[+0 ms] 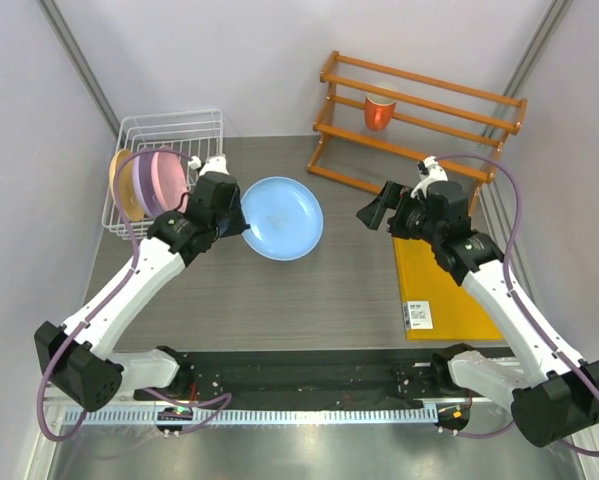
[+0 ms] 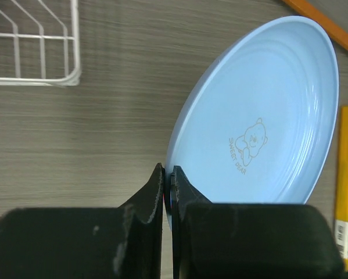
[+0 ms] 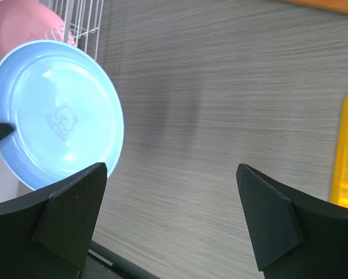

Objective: Unload the plates from the dish rack

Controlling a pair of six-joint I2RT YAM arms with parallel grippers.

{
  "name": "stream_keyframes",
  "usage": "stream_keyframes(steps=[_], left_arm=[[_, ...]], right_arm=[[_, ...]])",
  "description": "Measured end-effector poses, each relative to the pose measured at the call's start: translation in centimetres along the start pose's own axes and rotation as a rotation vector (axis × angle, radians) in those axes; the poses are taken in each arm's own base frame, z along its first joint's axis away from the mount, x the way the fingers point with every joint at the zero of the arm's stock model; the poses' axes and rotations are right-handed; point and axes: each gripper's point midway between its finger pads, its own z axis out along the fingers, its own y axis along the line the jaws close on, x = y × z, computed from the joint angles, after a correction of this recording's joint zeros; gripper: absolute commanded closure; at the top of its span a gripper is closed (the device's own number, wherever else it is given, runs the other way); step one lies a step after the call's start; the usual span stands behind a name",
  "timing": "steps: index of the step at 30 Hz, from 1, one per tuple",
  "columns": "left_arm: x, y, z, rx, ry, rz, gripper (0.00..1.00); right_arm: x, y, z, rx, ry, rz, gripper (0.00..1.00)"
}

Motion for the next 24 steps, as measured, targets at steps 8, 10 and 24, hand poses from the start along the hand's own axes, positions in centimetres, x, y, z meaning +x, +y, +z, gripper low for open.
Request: stream_keyframes(steps=[8,10,24], left_arm=[[-0.2,-3.8,-0.4,0.138,-0.012,-0.068,1.0],[-0.2,-4.3,-0.5,0.152,-0.014,-0.069,1.0],[2.3,-7.1,0.7,0.177,0.023,-0.012,1.0]], right_arm=[[1.9,0.9,1.6,-0.077,0.056,0.064,0.0],[2.4,1.1,2.0,-0.086,0.076,0.068,0.0],[5.5,1.3,4.4,-0.083,0.182,0.059,0.49]])
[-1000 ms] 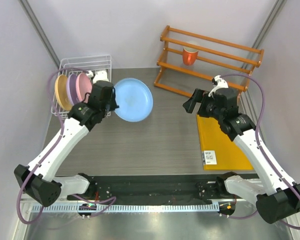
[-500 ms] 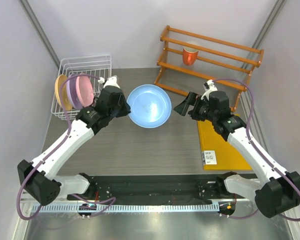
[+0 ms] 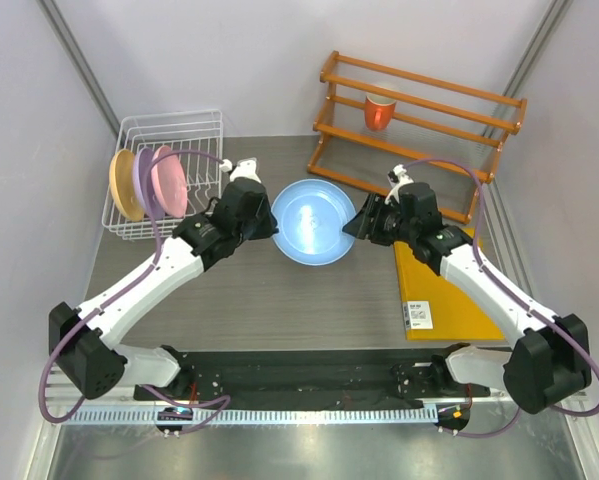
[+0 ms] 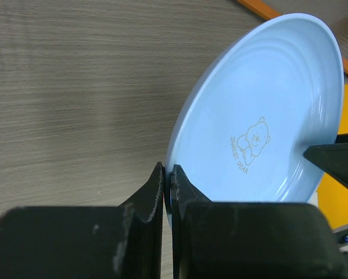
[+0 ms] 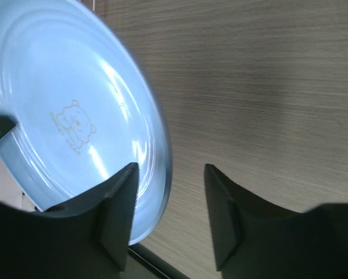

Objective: Unload the plates from the dish rack

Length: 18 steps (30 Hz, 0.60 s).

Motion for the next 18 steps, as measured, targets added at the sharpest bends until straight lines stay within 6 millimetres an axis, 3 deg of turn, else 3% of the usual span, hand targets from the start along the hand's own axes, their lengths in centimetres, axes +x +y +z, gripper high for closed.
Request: stream_keyframes(steps=[3,4,6,7,9,13,18], left_arm=[[-0.1,-0.4,0.0,0.011,-0.008,-0.008,1.0],[-0.2,-0.4,0.0,0.014,-0.011,-0.01,1.0],[-0.2,-0.5,0.0,0.016,-0.011,-0.014,0.98],[-0.1,-0.3,0.1,0.009,-0.009,-0.009,0.55],[0.5,0.0,0.1,0.0,0.002,-0.004,0.01],[-0.2,0.9,-0.2,-0.038,-0.042,-0.006,0.01],[-2.0,4.0,-2.6,-0.156,-0.155,0.011,0.01]], right_arm=[[0.8,-0.5,0.7,0.012,0.037,0.006,0.72],[1.0,-0.6,0.9,0.013,0.047,0.008,0.93],[1.3,-0.7,1.2,0.01,0.062,0.008,0.99],[1.3,-0.7,1.3,0.013,0.061,0.019,0.99],[0.8,-0.8,1.3,0.015,0.043,0.027,0.99],[1.2,-1.7,0.9,0.063,0.049,0.003,0.99],[1.9,-3.7,0.4,0.162,0.066,-0.026,0.99]])
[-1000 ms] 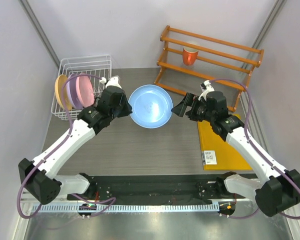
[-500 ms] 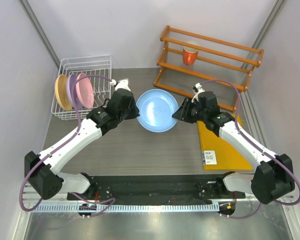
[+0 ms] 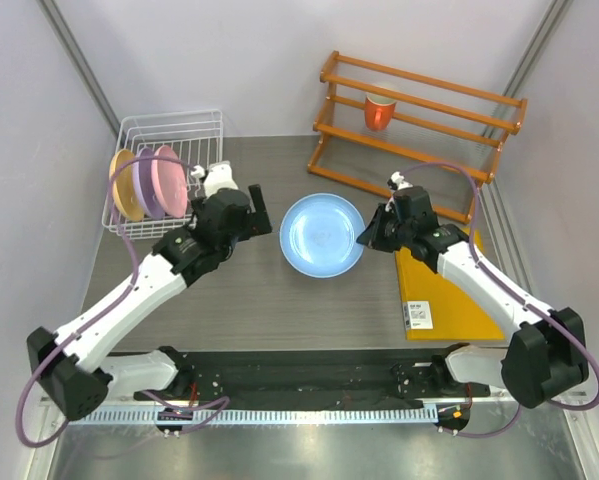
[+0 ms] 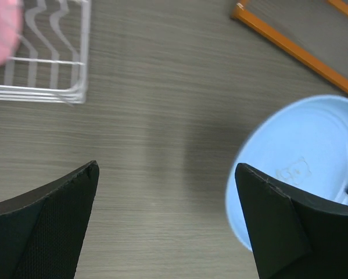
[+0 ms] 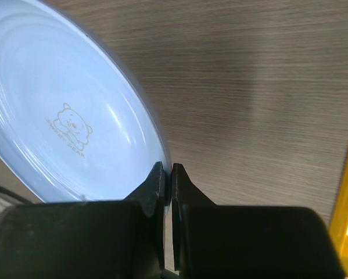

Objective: Unload the plates from the dish rack

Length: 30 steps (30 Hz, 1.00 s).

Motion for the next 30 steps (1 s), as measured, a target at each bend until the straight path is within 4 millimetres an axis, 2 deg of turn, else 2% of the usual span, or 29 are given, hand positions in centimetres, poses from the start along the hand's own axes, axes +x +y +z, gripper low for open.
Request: stream_keyframes(steps=[3,6,10,14,17,18,19,20,22,24,30], left_arm=[[-1.8,2.7,-1.5,-0.089,-0.097,0.006,0.0],[-3.7,5.5,-3.7,-0.165,-0.205,0.01,0.01],[-5.0,8.2,-5.5,-0.233,-0.304,0.019,0.0],[-5.1,10.1,-5.9,-0.295,-0.336,0.052,0.01],[-5.4,11.0,-5.6,-0.339,-0.34,0.072,0.01],[-5.5,11.4,-5.3,-0.358,-0.34,0.077,0.01],[-5.6,11.8,-5.1,-0.379,-0.339,0.083,0.01],[-5.8,12.2,-4.8,-0.399,-0.337,0.092,0.0],[-6.1,13.4,-3.9,-0.441,-0.324,0.099,0.01],[-6.4,14.5,-3.0,-0.477,-0.311,0.096,0.0],[-8.7,18.0,0.4,-0.579,-0.258,0.103,0.01]], right_arm=[[0.9,-1.3,0.8,0.052,0.042,-0.012,0.99],[2.7,-2.9,2.5,0.104,0.122,-0.014,0.99],[5.0,-4.8,4.4,0.162,0.218,-0.012,0.99],[6.1,-6.1,5.4,0.206,0.264,-0.021,0.99],[5.9,-6.6,6.2,0.231,0.268,-0.028,0.97],[5.7,-6.7,6.5,0.239,0.266,-0.03,0.92],[5.5,-6.7,6.7,0.244,0.264,-0.03,0.77],[5.4,-6.8,7.0,0.248,0.261,-0.03,0.72],[4.9,-7.0,7.3,0.268,0.244,-0.032,0.47],[4.5,-7.5,7.4,0.297,0.226,-0.031,0.41],[2.7,-8.4,6.3,0.375,0.149,-0.053,0.34]])
